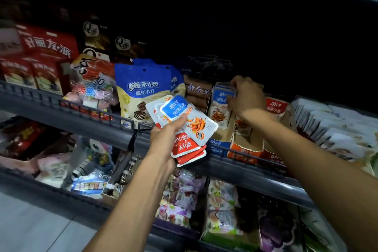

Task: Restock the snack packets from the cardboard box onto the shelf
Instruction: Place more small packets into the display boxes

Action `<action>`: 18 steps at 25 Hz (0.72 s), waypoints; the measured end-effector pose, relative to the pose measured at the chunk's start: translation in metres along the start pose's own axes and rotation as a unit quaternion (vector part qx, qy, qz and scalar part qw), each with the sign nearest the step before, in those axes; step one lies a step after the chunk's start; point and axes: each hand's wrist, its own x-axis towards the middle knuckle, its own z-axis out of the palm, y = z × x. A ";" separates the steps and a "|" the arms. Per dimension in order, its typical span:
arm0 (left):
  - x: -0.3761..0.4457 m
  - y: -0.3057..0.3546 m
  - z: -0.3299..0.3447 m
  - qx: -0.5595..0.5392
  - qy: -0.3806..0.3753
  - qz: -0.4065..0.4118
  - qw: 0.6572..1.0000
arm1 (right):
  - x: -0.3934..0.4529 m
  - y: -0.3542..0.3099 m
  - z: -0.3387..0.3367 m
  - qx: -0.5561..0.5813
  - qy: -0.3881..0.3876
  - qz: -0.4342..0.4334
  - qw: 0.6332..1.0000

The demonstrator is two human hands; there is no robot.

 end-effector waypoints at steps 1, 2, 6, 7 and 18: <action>-0.001 0.000 0.000 0.003 0.000 0.000 1.000 | -0.005 -0.006 -0.005 0.037 0.007 -0.006 0.999; -0.002 0.000 0.001 0.008 -0.002 0.002 1.000 | -0.011 -0.013 -0.010 0.117 -0.026 -0.013 0.993; -0.007 -0.006 0.006 0.065 -0.020 0.029 0.997 | -0.032 -0.037 -0.028 0.370 -0.324 0.026 0.870; -0.008 -0.007 0.007 0.078 -0.023 0.033 0.996 | -0.033 -0.037 -0.029 0.383 -0.338 0.042 0.859; -0.004 -0.009 0.002 0.075 0.016 0.022 0.997 | -0.006 0.011 -0.014 0.439 -0.083 0.219 0.867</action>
